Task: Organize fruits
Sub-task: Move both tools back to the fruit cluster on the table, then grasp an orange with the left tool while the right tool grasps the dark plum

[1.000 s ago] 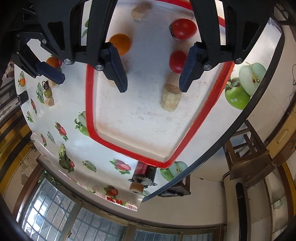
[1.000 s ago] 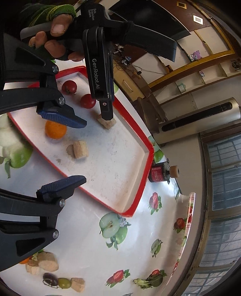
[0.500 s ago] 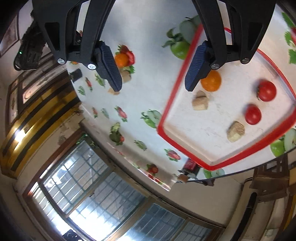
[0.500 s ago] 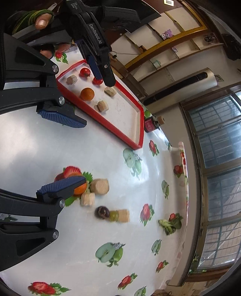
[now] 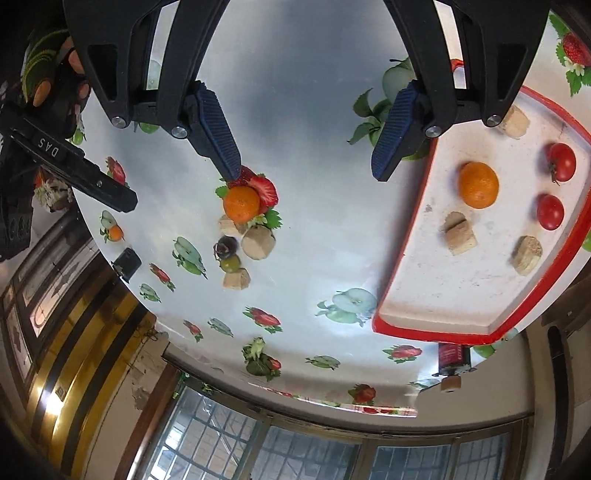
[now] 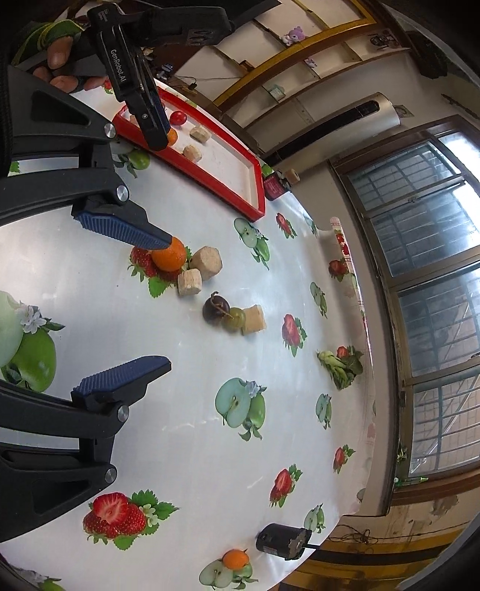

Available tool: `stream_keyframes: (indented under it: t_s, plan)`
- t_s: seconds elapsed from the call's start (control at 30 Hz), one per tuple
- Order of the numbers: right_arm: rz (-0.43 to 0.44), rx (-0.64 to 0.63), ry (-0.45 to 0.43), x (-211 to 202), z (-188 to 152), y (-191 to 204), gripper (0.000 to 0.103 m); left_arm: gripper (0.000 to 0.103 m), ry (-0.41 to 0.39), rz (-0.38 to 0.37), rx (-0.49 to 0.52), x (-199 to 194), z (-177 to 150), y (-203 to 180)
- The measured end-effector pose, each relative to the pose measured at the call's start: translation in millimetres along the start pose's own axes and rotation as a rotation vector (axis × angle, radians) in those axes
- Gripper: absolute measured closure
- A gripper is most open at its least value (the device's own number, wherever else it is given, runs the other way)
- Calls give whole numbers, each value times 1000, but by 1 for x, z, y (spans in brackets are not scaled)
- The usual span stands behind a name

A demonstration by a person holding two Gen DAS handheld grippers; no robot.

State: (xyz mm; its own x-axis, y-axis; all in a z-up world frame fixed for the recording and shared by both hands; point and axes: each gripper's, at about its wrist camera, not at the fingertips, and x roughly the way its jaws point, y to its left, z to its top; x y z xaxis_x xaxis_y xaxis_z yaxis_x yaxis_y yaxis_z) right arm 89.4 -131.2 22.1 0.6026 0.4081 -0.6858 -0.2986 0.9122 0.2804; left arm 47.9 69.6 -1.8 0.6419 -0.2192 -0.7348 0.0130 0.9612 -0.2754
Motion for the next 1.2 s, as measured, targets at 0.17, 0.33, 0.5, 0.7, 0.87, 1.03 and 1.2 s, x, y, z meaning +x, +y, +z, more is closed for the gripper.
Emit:
stream_keyframes:
  t_s: [0.17,0.33,0.5,0.7,0.87,1.03,1.2]
  plan:
    - [0,-8,12,7,-1,-4,41,30,44,-2,41,14,0,-15]
    - [-3,-28,31,22,8,-4,41,30,66,-25,91,27,8,-30]
    - [0,-50,42,39,23,-5,41,30,89,-52,128,44,16,-42]
    - [11,-62,95,75,38,-8,44,30,116,-80,184,64,18,-52]
    - [22,-74,156,108,42,-5,49,30,144,-86,197,78,18,-55]
    - [12,-77,185,132,41,-3,70,30,157,-82,204,95,24,-59]
    - [28,-48,179,122,39,-16,78,33,132,-72,223,106,28,-59]
